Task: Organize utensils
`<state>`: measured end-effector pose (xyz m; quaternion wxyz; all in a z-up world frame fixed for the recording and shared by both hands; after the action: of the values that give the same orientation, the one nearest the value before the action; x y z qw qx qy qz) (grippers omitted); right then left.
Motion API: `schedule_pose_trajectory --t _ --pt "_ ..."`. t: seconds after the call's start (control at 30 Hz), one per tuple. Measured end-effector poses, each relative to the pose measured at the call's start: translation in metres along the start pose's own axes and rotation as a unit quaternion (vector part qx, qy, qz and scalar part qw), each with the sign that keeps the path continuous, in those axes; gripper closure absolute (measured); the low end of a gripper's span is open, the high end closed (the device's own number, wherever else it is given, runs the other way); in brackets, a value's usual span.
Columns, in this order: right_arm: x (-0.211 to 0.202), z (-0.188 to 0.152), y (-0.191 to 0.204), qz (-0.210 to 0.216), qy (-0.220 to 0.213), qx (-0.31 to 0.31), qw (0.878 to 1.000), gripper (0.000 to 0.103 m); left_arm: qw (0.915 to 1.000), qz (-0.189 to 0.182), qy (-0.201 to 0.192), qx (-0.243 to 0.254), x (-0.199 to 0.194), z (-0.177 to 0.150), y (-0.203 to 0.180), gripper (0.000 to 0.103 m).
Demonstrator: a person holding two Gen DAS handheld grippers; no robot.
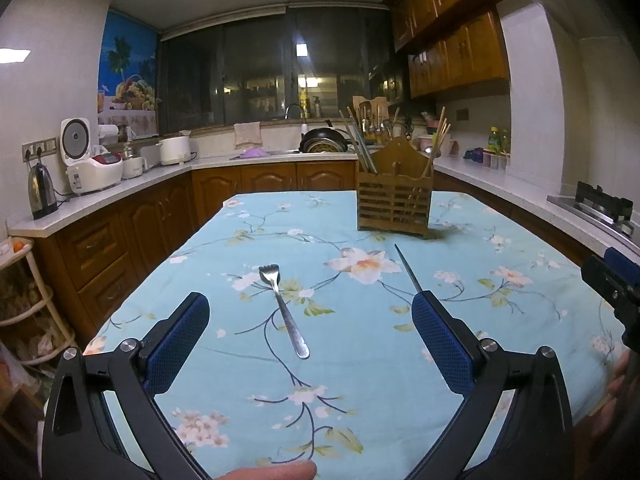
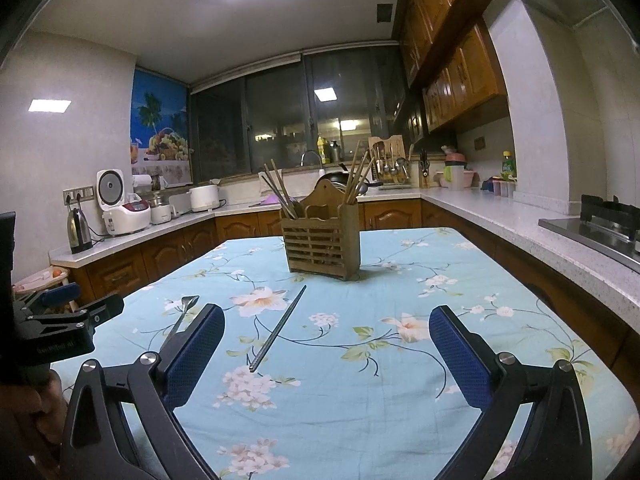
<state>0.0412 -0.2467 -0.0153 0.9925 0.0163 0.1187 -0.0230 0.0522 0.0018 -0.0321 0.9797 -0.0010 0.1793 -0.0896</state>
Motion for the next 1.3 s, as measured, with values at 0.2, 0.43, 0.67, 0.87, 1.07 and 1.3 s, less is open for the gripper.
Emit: schedule_pose_trajectory --t 0.2,0.43,0.67,0.87,1.07,1.3 --pt "-0.001 0.000 0.001 0.001 0.000 0.002 1.000 0.000 1.0000 0.006 0.000 -0.004 -0.001 -0.002 0.002 0.000" --pt "-0.002 -0.001 0.001 0.001 -0.001 0.002 1.000 0.000 1.0000 0.004 0.001 -0.002 0.001 -0.002 0.001 0.000" --pt "-0.001 0.000 0.001 0.001 -0.001 0.002 1.000 0.000 1.0000 0.005 0.003 -0.002 0.000 -0.002 -0.001 0.000" --pt "-0.001 0.000 0.002 0.001 0.000 0.003 1.000 0.000 1.0000 0.004 0.002 -0.001 0.000 -0.002 -0.001 0.000" --pt "-0.002 0.000 0.009 0.004 -0.001 0.004 1.000 0.000 1.0000 0.004 0.002 0.000 0.001 -0.002 -0.001 0.000" --pt "-0.003 0.002 0.023 0.008 -0.002 0.007 1.000 0.000 1.0000 0.006 0.000 0.004 0.001 0.000 -0.001 0.000"
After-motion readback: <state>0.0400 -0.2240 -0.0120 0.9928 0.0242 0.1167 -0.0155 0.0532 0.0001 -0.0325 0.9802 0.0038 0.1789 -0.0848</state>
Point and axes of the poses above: each gripper's, at about its wrist camera, not at the fingertips, and x roughly the way its jaws point, y to its left, z to its top, the point moved 9 cm from there along x, roughly the way its jaws point, and after that the axes turned 10 degrees about -z, right-handed, at the moved point
